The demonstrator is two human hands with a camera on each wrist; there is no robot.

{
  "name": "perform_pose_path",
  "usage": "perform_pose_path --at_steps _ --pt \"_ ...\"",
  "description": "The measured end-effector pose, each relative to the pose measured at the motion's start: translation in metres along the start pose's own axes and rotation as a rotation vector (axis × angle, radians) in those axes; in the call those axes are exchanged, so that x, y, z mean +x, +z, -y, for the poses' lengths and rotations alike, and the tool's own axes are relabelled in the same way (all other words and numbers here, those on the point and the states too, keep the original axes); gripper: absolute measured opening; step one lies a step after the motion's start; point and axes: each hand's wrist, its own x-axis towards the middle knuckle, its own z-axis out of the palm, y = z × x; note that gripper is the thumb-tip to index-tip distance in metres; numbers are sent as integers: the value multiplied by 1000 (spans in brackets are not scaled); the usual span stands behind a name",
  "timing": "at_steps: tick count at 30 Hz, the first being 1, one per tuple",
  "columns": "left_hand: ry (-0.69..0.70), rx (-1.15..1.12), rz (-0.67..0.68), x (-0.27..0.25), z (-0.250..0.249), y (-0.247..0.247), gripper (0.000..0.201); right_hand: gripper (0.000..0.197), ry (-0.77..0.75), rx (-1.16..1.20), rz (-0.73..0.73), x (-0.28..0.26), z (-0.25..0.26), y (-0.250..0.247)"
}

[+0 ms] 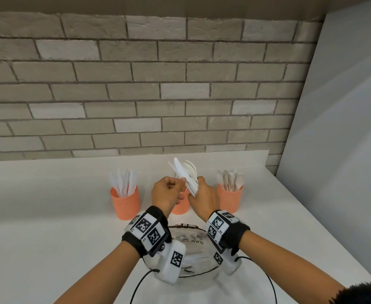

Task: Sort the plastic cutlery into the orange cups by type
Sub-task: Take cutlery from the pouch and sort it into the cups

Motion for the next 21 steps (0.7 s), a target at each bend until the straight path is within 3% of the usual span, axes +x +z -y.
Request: perform_pose_path --at_steps 8,15,18,21 --pt "16 17 -138 11 -8 -2 19 25 0 -75 53 -4 -10 -2" --pt "56 -280 -283 28 -25 -27 6 27 91 -36 73 -5 -23 -4" --pt "28 -126 -265 31 -16 -27 7 28 89 -39 72 -5 -23 -6" --pt "-24 -7 -150 24 -7 -20 15 28 83 -47 64 -5 -20 -6"
